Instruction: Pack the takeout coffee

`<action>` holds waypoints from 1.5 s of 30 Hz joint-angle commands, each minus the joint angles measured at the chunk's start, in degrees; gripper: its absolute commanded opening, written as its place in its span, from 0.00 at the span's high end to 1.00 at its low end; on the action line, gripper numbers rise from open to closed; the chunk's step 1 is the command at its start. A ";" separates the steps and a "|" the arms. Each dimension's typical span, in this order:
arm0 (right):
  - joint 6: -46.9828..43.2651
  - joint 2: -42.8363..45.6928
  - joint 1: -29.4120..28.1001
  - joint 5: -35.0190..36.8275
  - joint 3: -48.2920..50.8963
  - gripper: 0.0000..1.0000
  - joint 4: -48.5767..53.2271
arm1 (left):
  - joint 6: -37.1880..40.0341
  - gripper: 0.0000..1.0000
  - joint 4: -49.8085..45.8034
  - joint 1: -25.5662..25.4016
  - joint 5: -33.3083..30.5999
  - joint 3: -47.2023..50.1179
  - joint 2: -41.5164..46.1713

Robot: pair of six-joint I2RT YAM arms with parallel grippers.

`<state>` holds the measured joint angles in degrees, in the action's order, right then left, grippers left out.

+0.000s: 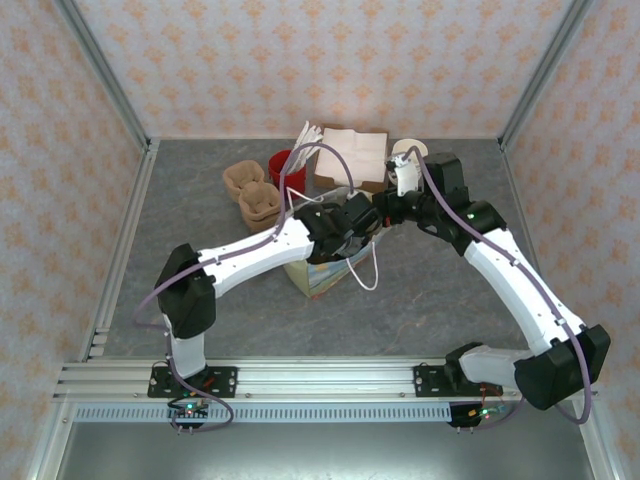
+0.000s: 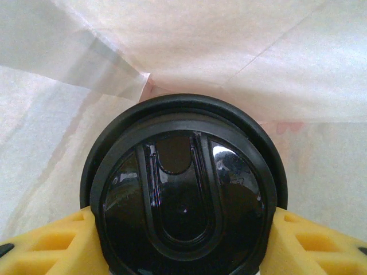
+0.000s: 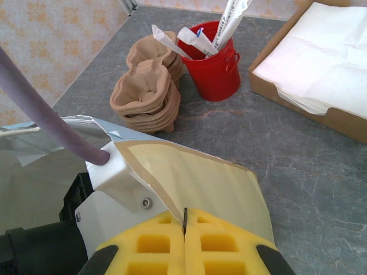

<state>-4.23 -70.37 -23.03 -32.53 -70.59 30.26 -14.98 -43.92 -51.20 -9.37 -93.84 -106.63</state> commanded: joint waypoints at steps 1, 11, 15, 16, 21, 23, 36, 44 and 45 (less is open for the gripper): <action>1.78 0.07 0.07 -1.83 0.58 1.00 -0.90 | -1.49 0.42 -2.16 1.20 -0.04 -2.36 -1.86; 3.93 0.48 2.30 -0.92 1.31 0.86 -1.82 | -1.66 0.42 -5.66 3.34 2.91 -6.99 -5.96; 5.18 2.14 3.49 -0.19 3.18 0.77 -3.25 | -1.47 0.42 -6.65 4.24 4.61 -9.33 -7.51; 5.27 2.24 3.77 0.08 3.58 0.74 -3.44 | -1.55 0.42 -6.91 4.39 5.07 -9.95 -8.02; 5.28 4.86 4.40 1.68 4.56 0.63 -2.84 | -1.50 0.42 -8.86 5.07 6.06 -13.25 -10.59; 5.37 5.45 4.56 2.18 4.67 0.60 -2.68 | -1.67 0.42 -9.57 5.40 6.20 -14.43 -11.56; 7.47 9.19 4.75 5.00 6.40 0.58 -2.59 | -3.35 0.43 -17.38 8.47 9.33 -23.44 -18.41; 8.16 11.21 4.66 5.73 7.64 0.57 -2.04 | -3.32 0.44 -19.33 9.19 10.97 -25.48 -21.56; 8.32 11.31 4.66 5.63 7.74 0.57 -1.96 | -3.37 0.44 -19.34 9.19 11.16 -25.60 -22.01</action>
<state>3.05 -60.23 -18.44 -27.99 -63.77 28.64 -17.96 -57.95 -42.59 1.13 -119.24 -124.86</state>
